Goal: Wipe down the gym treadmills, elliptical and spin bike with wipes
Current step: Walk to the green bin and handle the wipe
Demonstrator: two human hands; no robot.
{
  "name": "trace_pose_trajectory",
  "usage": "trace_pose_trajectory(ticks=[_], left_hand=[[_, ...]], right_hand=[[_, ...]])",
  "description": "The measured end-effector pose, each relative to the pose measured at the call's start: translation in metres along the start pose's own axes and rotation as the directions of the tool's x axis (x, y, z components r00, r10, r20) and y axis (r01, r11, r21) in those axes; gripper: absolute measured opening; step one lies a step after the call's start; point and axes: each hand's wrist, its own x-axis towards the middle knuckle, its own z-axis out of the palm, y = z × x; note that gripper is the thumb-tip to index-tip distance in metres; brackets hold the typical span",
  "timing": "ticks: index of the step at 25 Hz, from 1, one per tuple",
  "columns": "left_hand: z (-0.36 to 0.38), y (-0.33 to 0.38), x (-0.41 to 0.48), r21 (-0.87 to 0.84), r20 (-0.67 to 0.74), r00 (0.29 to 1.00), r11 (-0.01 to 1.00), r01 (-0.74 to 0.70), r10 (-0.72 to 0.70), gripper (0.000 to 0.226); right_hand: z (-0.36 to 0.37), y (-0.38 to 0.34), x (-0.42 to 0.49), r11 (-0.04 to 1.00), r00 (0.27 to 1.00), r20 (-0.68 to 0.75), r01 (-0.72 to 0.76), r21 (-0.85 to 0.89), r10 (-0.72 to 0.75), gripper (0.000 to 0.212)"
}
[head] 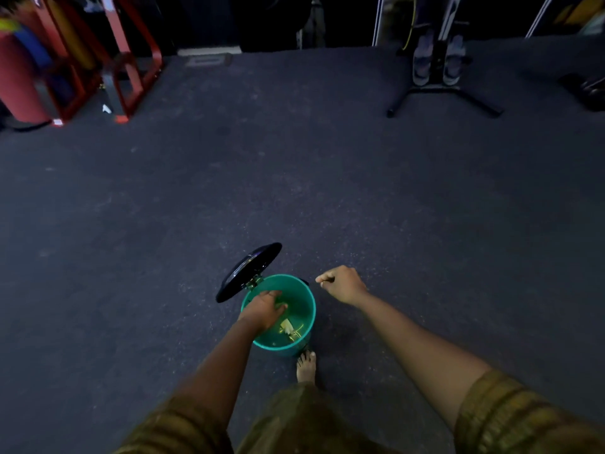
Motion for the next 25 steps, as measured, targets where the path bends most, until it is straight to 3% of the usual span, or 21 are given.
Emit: trace_pose_trajectory(ticks=[9, 16, 25], left_hand=[[0.008, 0.071, 0.003, 0.141, 0.06, 0.976, 0.967, -0.214, 0.208, 0.051], [-0.005, 0.153, 0.061, 0.272, 0.19, 0.9, 0.859, -0.433, 0.393, 0.053], [0.023, 0.387, 0.1, 0.351, 0.455, 0.594, 0.479, -0.805, 0.664, 0.054]], right_hand=[[-0.044, 0.053, -0.054, 0.983, 0.982, -0.104, -0.148, 0.107, 0.16, 0.025], [-0.099, 0.085, -0.075, 0.945, 0.927, -0.193, -0.303, 0.127, 0.323, 0.026], [-0.22, 0.202, -0.169, 0.731, 0.666, -0.329, -0.668, 0.136, 0.67, 0.042]])
